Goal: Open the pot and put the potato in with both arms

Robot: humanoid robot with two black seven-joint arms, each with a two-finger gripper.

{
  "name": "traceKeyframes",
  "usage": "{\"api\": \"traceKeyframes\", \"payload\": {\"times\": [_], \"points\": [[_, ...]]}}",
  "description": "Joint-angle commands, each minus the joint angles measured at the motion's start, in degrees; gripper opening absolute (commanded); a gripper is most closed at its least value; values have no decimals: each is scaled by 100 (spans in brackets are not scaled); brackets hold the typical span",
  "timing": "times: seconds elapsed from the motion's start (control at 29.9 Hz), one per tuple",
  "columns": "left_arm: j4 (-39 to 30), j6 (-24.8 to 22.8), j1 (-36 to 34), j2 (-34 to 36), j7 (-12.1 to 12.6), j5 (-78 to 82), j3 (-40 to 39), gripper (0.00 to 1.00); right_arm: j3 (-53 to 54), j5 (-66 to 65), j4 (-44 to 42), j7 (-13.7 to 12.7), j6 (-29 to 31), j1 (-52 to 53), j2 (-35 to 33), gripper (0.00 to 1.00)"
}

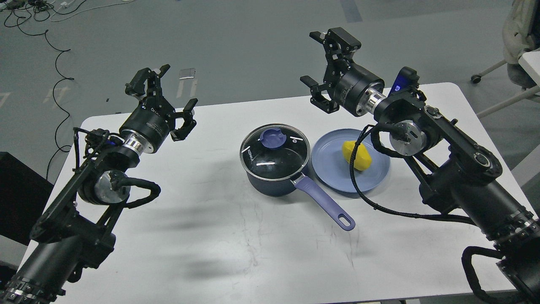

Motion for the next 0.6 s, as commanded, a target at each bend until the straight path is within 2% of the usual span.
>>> {"api": "traceKeyframes", "payload": {"times": [0.0,0.47,0.57], "points": [[0,1,-3,-5,-44,0,6,98,-6,-8,0,-1,0,-9,0,100],[0,1,-3,-66,-53,0,6,98,-6,-8,18,-1,0,-9,0,100],[0,1,15,-110,-281,131,6,98,-41,-17,62,-1,0,-36,0,100]]}}
